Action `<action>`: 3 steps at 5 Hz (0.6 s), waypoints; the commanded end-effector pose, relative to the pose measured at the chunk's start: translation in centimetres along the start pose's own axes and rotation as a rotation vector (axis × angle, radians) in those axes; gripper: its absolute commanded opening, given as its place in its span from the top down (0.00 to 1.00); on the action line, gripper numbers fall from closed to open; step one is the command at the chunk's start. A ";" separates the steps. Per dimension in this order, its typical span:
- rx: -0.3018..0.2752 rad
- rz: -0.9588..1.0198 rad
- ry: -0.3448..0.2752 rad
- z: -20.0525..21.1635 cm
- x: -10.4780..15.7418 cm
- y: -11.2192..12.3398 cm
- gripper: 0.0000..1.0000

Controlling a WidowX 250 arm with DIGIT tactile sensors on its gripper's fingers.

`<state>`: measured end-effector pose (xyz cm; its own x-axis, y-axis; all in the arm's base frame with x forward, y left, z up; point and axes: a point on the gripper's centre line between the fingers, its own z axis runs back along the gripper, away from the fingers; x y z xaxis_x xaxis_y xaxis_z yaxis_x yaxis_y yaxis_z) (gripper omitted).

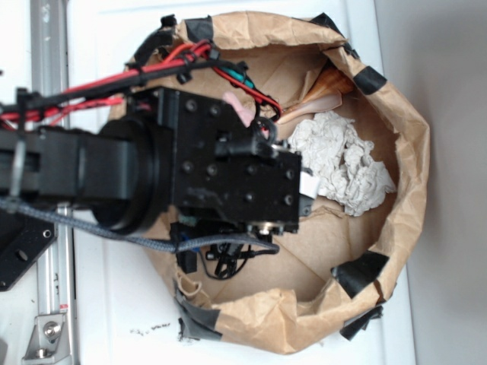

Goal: Grab the blue cloth.

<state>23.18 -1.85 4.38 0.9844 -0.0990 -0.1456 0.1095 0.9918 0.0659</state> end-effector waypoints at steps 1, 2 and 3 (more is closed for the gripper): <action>-0.041 0.003 -0.214 7.9 1.2 -0.2 1.00; -0.096 -0.004 -0.259 13.1 1.7 0.4 1.00; -0.088 -0.003 -0.243 13.7 2.0 1.0 1.00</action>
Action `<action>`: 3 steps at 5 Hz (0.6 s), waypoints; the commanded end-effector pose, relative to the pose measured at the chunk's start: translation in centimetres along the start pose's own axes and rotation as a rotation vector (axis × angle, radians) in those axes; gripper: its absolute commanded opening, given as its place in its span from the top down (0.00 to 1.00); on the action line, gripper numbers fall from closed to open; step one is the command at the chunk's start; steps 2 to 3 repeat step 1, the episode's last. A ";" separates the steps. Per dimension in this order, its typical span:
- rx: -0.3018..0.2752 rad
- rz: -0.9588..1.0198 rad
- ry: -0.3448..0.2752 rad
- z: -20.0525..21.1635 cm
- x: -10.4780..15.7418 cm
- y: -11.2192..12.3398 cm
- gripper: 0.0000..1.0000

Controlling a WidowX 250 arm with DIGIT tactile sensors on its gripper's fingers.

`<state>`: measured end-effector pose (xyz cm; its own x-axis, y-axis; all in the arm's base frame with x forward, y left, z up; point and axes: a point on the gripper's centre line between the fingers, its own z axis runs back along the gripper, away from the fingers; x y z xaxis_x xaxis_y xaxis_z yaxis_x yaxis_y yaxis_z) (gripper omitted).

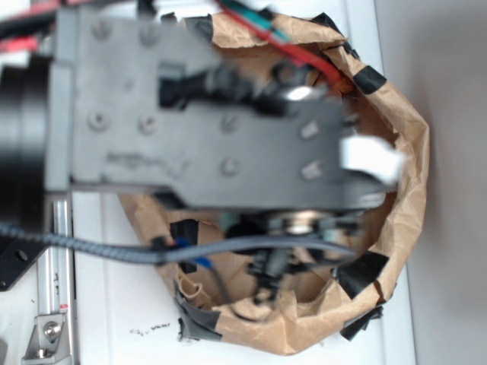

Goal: Grab the blue cloth.

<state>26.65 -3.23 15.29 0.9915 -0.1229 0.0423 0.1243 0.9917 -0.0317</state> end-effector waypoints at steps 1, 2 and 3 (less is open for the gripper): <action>0.003 -0.016 -0.030 1.4 0.3 0.9 1.00; 0.003 -0.016 -0.030 1.4 0.3 0.9 1.00; 0.003 -0.016 -0.030 1.4 0.3 0.9 1.00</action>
